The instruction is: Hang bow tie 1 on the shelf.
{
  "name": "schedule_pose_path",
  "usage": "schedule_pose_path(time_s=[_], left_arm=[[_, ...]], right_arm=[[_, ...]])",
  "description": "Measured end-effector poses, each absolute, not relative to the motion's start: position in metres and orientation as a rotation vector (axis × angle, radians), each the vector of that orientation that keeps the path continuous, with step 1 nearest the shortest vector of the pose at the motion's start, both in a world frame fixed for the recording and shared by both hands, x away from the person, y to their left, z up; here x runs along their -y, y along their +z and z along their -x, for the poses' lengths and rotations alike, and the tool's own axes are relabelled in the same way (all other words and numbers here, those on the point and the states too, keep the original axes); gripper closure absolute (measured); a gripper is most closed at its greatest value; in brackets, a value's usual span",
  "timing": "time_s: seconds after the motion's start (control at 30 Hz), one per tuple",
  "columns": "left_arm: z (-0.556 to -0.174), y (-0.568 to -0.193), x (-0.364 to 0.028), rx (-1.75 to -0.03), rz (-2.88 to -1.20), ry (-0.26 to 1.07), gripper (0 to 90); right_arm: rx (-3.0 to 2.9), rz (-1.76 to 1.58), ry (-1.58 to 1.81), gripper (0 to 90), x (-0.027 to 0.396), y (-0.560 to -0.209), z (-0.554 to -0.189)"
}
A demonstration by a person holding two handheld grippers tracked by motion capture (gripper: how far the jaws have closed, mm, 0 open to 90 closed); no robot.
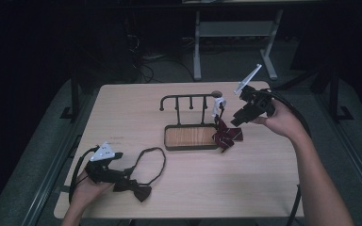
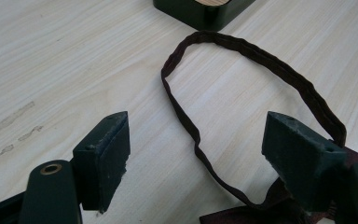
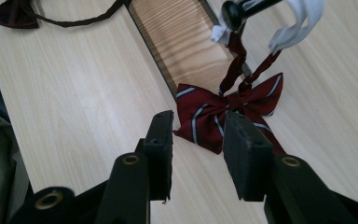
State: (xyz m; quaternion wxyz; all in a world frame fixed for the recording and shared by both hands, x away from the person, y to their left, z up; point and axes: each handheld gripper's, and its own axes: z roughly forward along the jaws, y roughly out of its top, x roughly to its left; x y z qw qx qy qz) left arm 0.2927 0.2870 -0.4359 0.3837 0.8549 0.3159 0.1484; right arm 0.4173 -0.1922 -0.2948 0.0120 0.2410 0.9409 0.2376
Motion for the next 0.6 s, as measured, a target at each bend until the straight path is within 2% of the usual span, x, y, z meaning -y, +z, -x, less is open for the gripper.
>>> schedule_pose_path(time_s=[0.6], left_arm=[[-0.293,-0.438,-0.285,-0.819,-2.180,0.371,23.8]], right_arm=[[-2.938,-0.718,0.781,56.4,0.203,-0.322,-0.394]])
